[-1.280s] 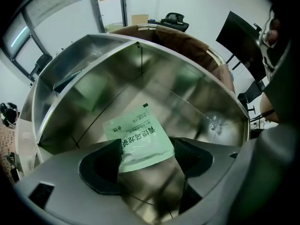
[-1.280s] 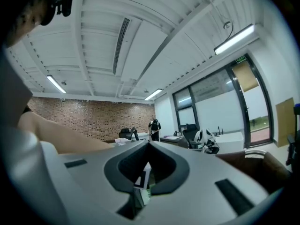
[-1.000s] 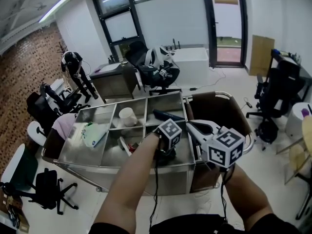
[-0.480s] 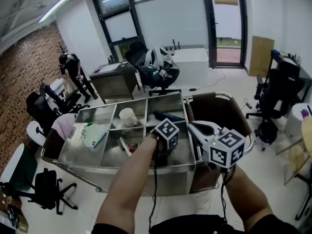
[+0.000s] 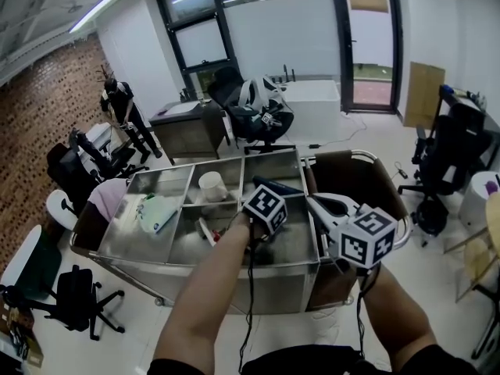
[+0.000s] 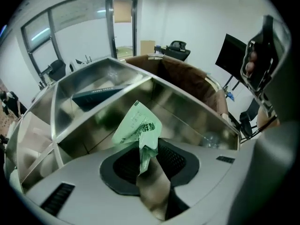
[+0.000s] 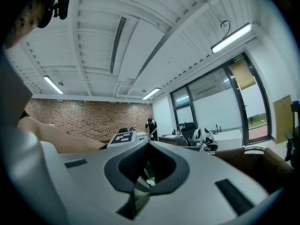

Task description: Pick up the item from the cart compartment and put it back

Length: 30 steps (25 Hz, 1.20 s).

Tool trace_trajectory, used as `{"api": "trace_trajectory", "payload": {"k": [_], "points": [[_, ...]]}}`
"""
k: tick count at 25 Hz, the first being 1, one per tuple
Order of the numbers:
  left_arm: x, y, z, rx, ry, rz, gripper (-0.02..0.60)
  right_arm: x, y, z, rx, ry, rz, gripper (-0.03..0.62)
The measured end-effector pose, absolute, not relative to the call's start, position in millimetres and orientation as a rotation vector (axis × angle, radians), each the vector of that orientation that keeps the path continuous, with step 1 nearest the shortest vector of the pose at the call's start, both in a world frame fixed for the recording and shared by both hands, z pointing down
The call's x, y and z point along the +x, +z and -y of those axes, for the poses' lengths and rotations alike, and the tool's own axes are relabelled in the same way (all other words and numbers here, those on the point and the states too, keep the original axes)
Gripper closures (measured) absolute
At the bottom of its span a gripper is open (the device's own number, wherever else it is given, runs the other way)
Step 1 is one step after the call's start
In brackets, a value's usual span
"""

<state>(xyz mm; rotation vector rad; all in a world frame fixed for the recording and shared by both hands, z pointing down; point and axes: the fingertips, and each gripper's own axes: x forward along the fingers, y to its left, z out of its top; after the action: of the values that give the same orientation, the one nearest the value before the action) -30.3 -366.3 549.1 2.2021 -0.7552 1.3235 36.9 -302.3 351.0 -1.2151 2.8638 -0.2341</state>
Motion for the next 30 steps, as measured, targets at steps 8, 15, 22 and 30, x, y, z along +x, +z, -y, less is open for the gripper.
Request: {"api": "trace_trajectory", "payload": {"k": [8,15,22,30], "points": [[-50,455,386,2.403,0.834,1.094,0.479,20,348,296,-1.183,-0.212,-2.890,0.572],[-73,370,344,2.561,0.310,1.344,0.479,23,343,286,-1.170,-0.224,-2.871,0.572],[-89,327,295,2.636,0.138,1.478,0.479,31,341,279,-1.170,-0.244,-2.838,0.572],[-112,319,241,2.619,-0.092,1.690,0.476,39,337,248,-1.235,-0.214,-2.797,0.572]]}}
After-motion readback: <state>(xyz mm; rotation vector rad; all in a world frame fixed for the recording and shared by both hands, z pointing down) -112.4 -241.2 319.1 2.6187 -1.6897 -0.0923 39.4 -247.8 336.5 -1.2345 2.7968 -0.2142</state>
